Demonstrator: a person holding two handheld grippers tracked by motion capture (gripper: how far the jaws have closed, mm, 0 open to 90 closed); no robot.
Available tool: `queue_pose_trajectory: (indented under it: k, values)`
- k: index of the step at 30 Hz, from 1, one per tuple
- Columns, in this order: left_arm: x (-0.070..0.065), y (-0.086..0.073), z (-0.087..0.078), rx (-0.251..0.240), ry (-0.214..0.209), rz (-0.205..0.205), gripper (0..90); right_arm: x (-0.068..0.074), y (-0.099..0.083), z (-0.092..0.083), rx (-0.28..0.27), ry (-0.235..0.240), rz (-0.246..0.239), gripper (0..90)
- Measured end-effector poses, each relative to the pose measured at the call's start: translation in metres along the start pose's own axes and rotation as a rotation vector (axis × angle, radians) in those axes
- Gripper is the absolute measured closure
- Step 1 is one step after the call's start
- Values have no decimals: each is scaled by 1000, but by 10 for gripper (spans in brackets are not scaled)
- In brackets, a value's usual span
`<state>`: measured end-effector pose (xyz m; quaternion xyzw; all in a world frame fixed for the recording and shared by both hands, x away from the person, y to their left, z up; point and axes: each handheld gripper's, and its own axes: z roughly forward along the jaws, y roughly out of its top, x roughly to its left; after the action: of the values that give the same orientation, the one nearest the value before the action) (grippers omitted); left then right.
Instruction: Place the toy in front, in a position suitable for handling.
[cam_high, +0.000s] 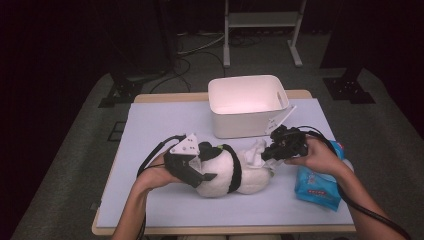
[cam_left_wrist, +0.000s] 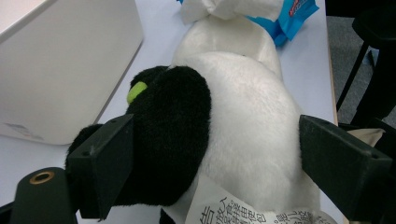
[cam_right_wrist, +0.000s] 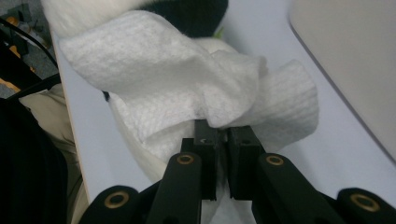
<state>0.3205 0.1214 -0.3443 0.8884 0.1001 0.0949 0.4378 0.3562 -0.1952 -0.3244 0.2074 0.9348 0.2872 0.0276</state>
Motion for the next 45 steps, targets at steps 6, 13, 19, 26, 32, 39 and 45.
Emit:
queue_pose_trajectory:
  k: [6, 13, 19, 26, 32, 39, 45]
  values:
    - [0, 0, 1, -3, 3, 1, 130, -1, -5, -1, 2, -10, 13, 828]
    - [-1, -1, 1, -6, 4, -4, 130, 6, 13, 3, 10, -18, -41, 830]
    - [-1, 0, 1, 1, 7, 7, 128, 12, 30, 9, 0, -3, -79, 831]
    - [-2, 0, 1, 0, 9, 7, 127, 19, 47, 19, -1, 26, -119, 831]
    - [-3, 0, 0, 1, 7, 5, 121, 22, 52, 27, -11, 55, -121, 774]
    - [-3, 1, 0, 3, 6, 13, 121, 18, 49, 20, -40, 81, -119, 617]
    - [-4, 1, 1, -1, 7, 10, 121, 22, 54, 18, -61, 112, -142, 547]
